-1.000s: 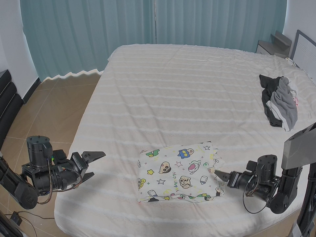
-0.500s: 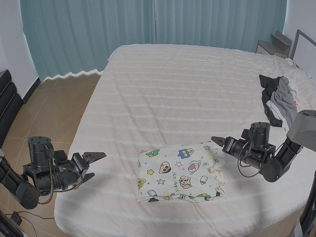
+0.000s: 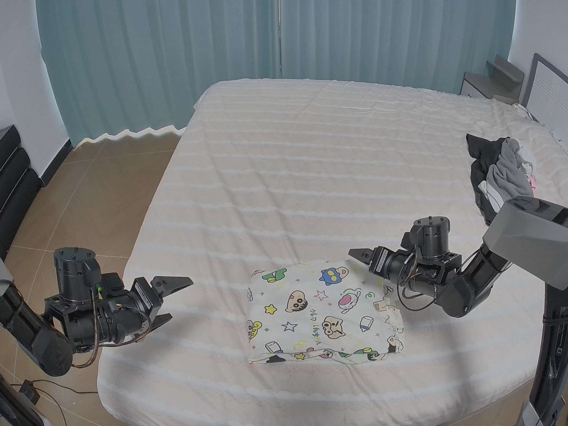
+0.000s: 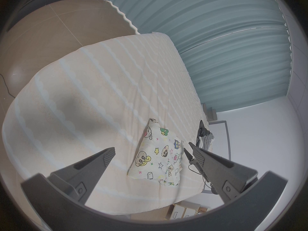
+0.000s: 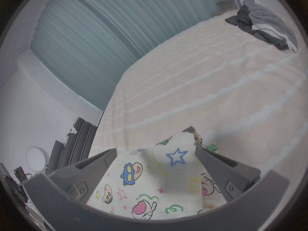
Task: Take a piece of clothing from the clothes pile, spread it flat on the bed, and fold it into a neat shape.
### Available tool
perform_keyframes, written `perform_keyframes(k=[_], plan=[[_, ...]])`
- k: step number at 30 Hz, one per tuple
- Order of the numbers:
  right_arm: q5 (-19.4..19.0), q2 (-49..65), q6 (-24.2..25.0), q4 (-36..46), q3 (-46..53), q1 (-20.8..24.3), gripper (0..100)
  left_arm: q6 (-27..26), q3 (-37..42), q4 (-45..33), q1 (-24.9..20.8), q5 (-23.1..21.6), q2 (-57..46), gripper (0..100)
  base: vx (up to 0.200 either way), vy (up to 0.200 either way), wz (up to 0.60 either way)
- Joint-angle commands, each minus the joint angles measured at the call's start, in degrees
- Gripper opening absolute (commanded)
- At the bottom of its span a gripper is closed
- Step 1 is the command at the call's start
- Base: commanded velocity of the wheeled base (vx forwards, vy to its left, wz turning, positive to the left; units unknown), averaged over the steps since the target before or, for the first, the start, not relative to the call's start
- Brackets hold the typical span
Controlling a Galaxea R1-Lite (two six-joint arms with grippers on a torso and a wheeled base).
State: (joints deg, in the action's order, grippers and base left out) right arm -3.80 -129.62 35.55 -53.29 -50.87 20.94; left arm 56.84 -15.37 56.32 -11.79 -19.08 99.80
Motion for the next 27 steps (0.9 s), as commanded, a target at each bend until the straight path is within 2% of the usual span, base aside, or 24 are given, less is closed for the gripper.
perform_keyframes(k=[1,16,24,25,27], plan=[[-0.1,-2.1,-0.1,-0.1,-0.4,0.7,100,0.0,0.0,0.0,0.0,0.0,0.3,100,0.000,0.000,0.00],[0.0,-1.8,-0.2,-0.4,-0.2,-0.2,100,0.0,0.0,0.0,0.0,0.0,0.3,100,0.000,0.000,0.00],[-0.2,-2.9,-0.4,0.3,-1.5,1.4,100,0.0,-0.1,0.0,0.0,-0.1,0.5,100,0.000,0.000,0.00],[-0.1,-3.5,-0.4,0.6,-1.9,1.6,0,0.0,-0.1,0.0,0.0,0.0,0.6,100,0.000,0.000,0.00],[-0.1,-3.5,-0.5,1.1,-2.0,1.6,0,0.0,-0.1,0.0,0.0,0.0,0.7,100,0.000,0.000,0.00]])
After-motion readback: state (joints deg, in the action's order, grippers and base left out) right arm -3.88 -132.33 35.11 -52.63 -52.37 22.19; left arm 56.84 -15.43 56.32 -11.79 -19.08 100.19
